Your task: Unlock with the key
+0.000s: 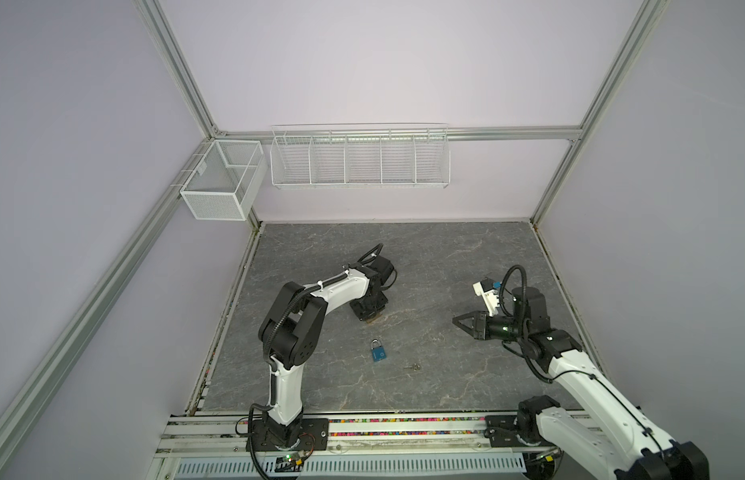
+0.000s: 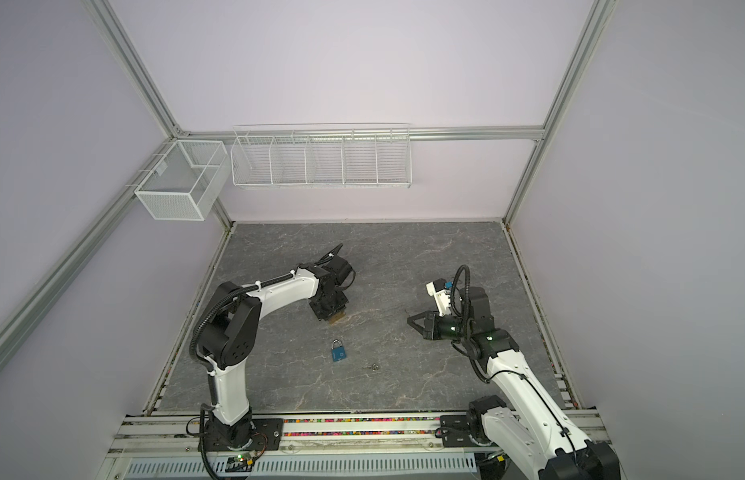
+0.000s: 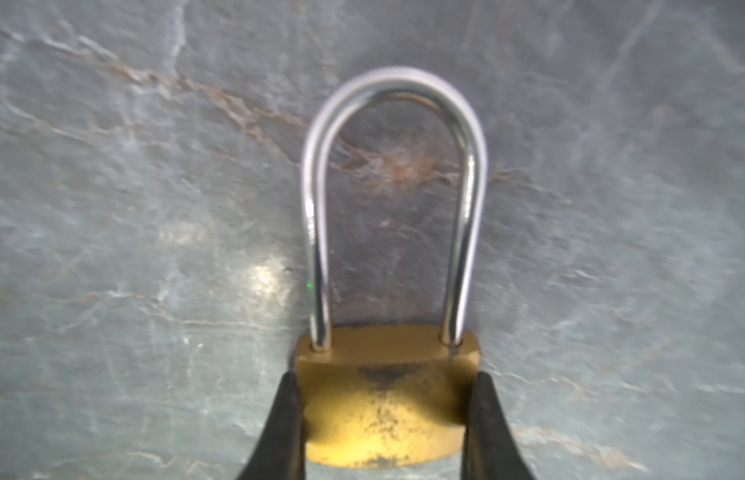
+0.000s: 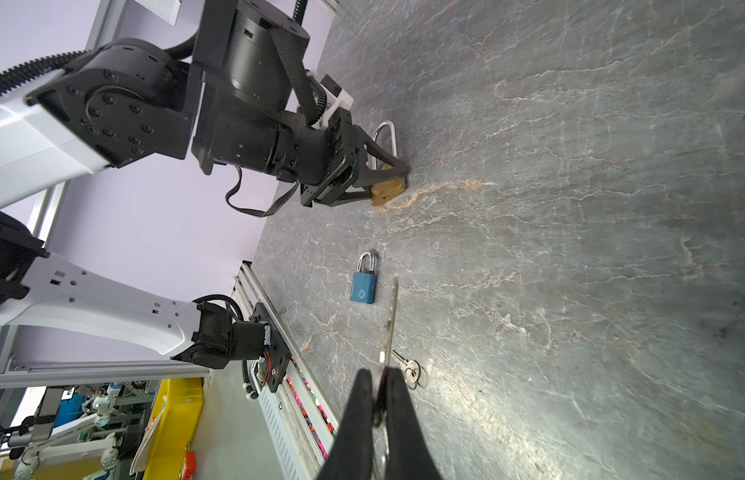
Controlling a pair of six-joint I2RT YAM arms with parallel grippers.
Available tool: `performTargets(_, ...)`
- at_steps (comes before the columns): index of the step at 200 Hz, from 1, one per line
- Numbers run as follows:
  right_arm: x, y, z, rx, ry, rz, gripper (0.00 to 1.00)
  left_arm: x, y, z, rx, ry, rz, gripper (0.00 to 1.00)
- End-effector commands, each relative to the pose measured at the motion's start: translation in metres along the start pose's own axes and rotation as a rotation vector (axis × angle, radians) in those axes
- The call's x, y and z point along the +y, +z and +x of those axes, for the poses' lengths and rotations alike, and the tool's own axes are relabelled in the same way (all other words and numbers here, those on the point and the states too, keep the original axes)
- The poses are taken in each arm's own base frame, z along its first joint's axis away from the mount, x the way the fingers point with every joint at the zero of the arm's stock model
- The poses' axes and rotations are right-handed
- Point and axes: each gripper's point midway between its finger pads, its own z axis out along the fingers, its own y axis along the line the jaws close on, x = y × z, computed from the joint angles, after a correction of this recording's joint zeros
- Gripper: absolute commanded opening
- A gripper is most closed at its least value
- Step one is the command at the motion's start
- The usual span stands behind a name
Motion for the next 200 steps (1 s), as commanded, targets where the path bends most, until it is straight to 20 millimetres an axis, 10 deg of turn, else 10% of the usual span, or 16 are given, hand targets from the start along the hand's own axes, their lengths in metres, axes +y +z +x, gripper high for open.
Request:
performTargets(1,-0.001,-0.001,-0.002,0.004,-0.008,-0.002,0.06,0.007,0.036,0.013,0.068,0.022,-0.036,0.00)
performTargets(110,-0.004,0.016,-0.005,0.020,-0.036,-0.073,0.06,-0.050,-0.062,0.017,-0.071,0.132,0.304,0.00)
performTargets(200,0.045,0.053,-0.008,-0.018,-0.228,-0.155,0.06,-0.093,-0.136,0.047,-0.037,-0.096,0.898,0.00)
